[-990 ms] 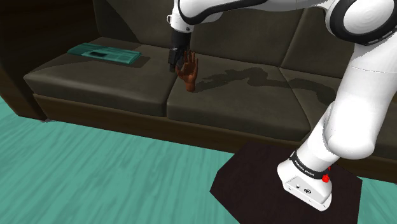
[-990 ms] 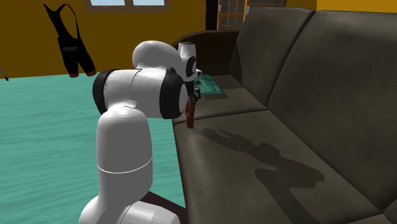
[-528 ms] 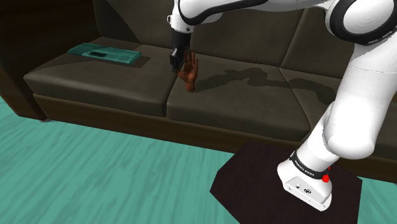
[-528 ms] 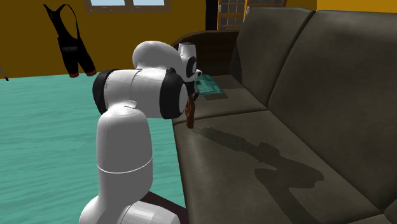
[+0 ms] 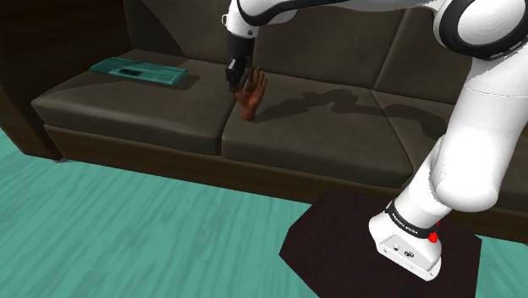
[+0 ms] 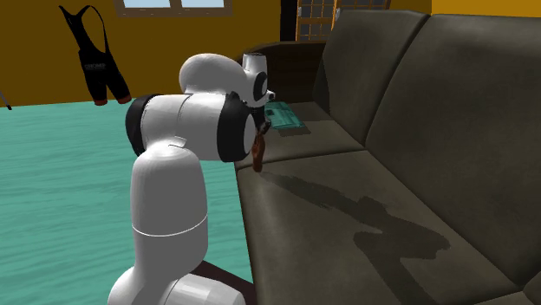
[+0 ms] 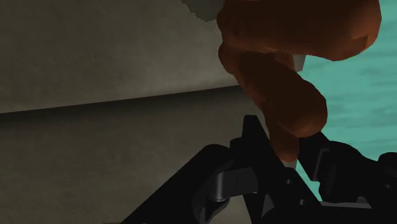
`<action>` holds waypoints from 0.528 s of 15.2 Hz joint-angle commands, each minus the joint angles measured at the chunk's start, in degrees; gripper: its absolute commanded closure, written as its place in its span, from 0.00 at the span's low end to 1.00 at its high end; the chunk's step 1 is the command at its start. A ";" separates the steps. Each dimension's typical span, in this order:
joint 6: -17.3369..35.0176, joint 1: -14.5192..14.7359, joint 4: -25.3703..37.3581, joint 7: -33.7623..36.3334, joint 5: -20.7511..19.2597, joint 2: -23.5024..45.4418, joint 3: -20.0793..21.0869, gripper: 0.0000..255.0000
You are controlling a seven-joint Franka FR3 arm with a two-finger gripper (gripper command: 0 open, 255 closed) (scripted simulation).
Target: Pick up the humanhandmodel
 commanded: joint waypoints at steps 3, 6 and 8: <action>-2.90 -0.05 2.48 0.06 0.00 -0.41 -0.02 1.00; -5.17 -0.05 4.67 0.17 -0.03 -0.50 -0.01 1.00; -6.71 -0.04 6.22 0.24 -0.05 -0.49 -0.01 1.00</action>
